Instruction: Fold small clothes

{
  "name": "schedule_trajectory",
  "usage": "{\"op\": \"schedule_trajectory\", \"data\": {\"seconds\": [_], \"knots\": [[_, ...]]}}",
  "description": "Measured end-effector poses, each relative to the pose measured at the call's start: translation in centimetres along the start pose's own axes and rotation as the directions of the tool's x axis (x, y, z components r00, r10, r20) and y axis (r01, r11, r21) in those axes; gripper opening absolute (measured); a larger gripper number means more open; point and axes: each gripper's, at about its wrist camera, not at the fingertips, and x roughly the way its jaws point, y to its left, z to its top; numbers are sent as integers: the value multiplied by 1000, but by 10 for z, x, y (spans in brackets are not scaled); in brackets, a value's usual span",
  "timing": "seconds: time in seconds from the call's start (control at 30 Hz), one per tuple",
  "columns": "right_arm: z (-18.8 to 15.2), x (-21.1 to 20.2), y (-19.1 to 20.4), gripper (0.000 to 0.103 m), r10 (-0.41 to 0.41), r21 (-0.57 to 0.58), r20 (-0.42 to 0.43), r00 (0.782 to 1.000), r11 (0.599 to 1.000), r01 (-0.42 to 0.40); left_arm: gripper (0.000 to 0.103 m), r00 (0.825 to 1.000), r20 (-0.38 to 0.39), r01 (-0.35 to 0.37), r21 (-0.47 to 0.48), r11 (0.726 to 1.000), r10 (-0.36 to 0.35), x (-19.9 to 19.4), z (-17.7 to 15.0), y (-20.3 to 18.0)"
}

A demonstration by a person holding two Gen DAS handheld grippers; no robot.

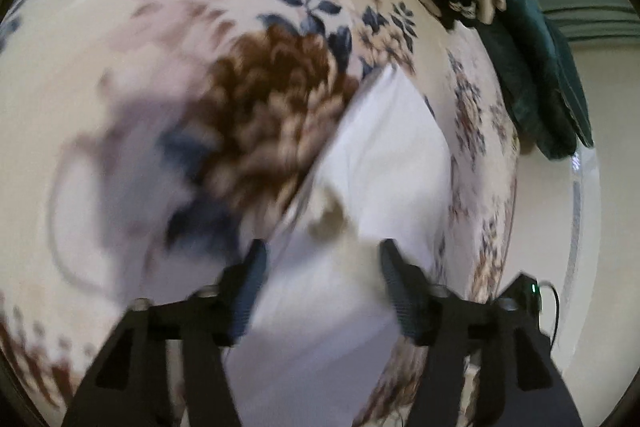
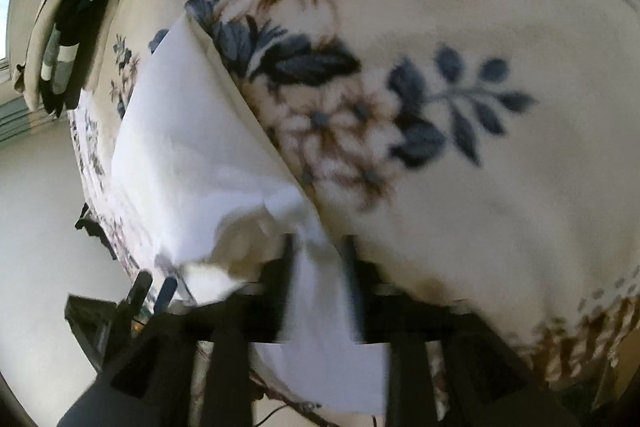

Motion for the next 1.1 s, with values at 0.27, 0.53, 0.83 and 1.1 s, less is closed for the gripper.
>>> {"op": "schedule_trajectory", "data": {"seconds": [0.27, 0.53, 0.83, 1.1], "knots": [[-59, 4, -50, 50, -22, -52, -213, 977, 999, 11, 60, 973, -198, -117, 36, 993, 122, -4, -94, 56], [-112, 45, -98, 53, -45, -52, -350, 936, 998, 29, 60, 969, -235, -83, -4, 997, 79, 12, -131, 92], [-132, 76, -100, 56, 12, -61, -397, 918, 997, -39, 59, 983, -184, -9, -26, 1000, 4, 13, -133, 82], [-154, 58, -87, 4, 93, -50, -334, 938, 992, -116, 3, 979, -199, 27, -69, 997, -40, 0, -134, 72]]}}
